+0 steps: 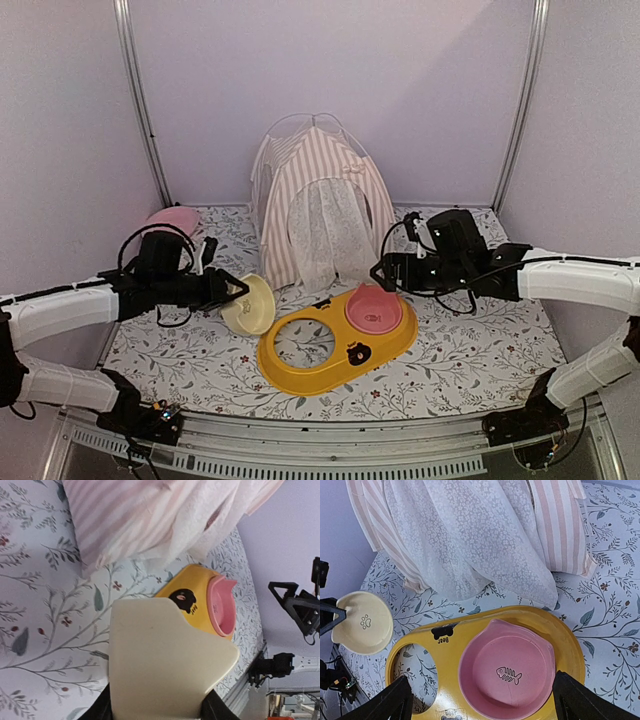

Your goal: Set up the pet tent

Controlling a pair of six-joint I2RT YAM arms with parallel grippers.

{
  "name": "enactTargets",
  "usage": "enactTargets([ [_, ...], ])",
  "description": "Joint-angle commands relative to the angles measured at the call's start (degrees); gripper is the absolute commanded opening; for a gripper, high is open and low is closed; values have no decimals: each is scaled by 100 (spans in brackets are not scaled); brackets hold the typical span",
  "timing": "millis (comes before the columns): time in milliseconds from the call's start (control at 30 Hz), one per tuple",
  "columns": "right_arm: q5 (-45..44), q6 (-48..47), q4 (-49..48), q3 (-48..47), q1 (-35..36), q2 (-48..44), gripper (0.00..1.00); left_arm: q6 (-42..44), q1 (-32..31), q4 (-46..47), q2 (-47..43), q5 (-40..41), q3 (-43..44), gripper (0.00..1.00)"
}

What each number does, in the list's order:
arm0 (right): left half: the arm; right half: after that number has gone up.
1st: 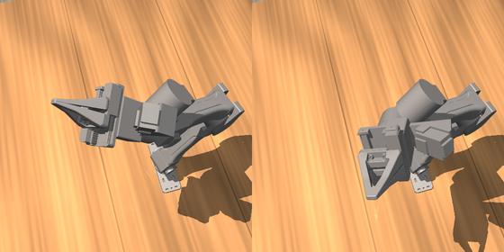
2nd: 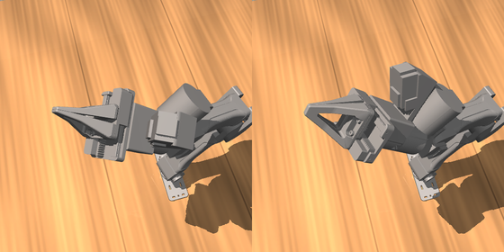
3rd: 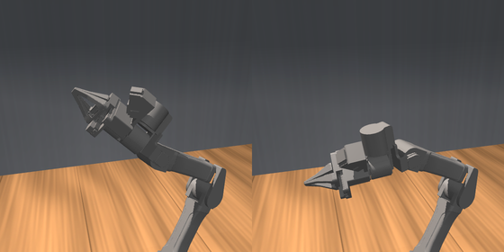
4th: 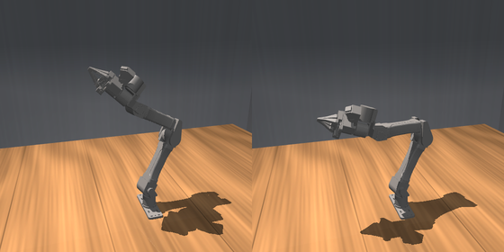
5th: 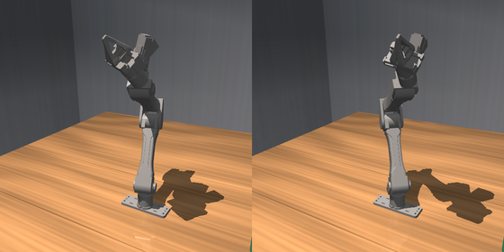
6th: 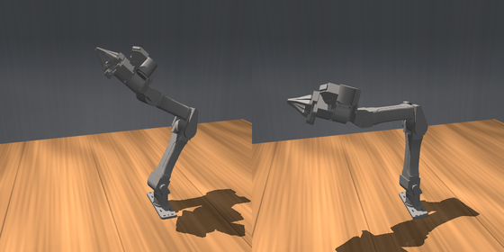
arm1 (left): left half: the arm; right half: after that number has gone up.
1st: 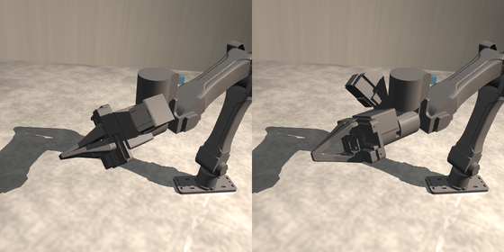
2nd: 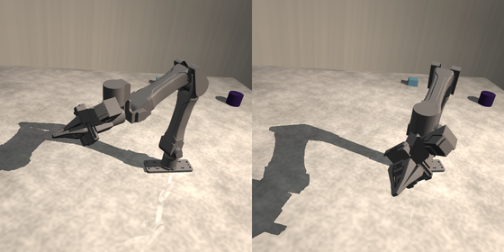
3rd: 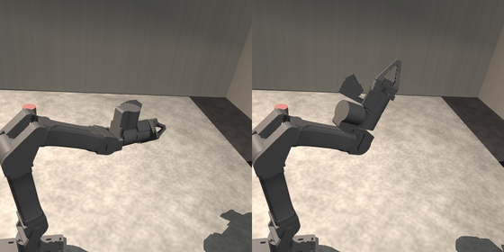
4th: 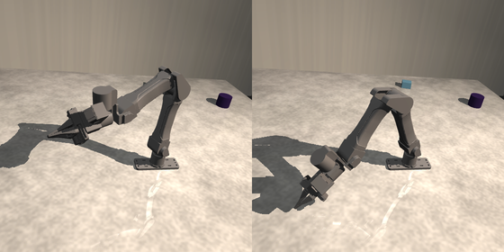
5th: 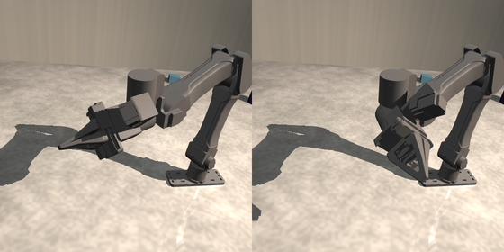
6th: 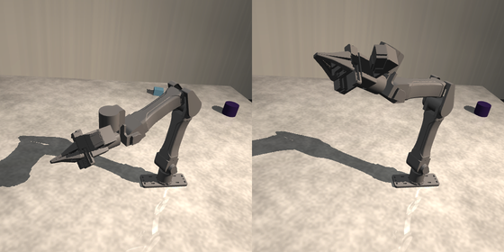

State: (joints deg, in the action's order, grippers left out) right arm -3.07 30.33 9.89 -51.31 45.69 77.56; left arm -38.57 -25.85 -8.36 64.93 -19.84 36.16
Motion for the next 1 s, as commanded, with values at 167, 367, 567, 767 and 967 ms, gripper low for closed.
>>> enactTargets([
  [167,51,-71,-49,-181,-34,243,99,-2105,-1024,3576,331,-1084,-939,17],
  [367,64,-33,-109,-74,-34,325,99,-2287,-1258,3863,588,-1061,-783,17],
  [567,66,-4,-153,-63,-34,357,99,-2421,-1734,4113,1201,-1074,-694,18],
  [767,78,-26,-106,-88,-32,359,99,-2541,-2057,4385,1894,-1081,-568,28],
  [967,54,-27,-68,-65,-32,299,99,-1835,-2206,3058,2139,-714,25,55],
])
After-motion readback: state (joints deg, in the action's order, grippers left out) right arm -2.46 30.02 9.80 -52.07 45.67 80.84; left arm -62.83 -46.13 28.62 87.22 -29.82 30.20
